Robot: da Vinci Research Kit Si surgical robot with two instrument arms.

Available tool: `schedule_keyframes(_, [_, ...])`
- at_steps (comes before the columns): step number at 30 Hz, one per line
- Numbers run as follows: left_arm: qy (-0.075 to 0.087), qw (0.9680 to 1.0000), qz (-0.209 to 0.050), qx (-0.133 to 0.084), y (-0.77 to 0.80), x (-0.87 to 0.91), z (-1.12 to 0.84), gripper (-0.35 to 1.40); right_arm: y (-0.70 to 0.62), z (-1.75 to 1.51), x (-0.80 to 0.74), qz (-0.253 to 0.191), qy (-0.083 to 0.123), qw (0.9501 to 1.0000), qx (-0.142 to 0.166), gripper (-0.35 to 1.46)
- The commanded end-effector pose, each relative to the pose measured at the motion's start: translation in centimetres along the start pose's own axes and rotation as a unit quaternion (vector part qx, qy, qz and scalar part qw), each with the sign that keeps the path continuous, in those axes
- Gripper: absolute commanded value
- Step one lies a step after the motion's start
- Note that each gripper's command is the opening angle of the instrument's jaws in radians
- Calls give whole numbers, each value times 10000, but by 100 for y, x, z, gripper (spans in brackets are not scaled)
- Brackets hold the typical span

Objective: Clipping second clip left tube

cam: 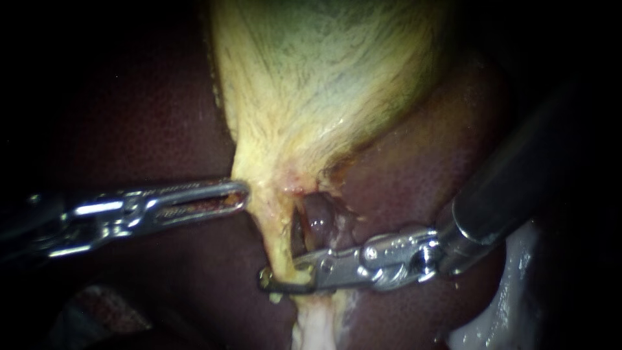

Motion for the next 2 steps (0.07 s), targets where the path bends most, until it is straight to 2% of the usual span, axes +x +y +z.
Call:
schedule_keyframes(1, [1,10000,-1,-2,0,0,0,-35,0,0,0,13,2,10000,3,-35])
schedule_keyframes(2, [1,10000,-1,-2,0,0,0,-35,-1,0,0,13,2,10000,4,-35])
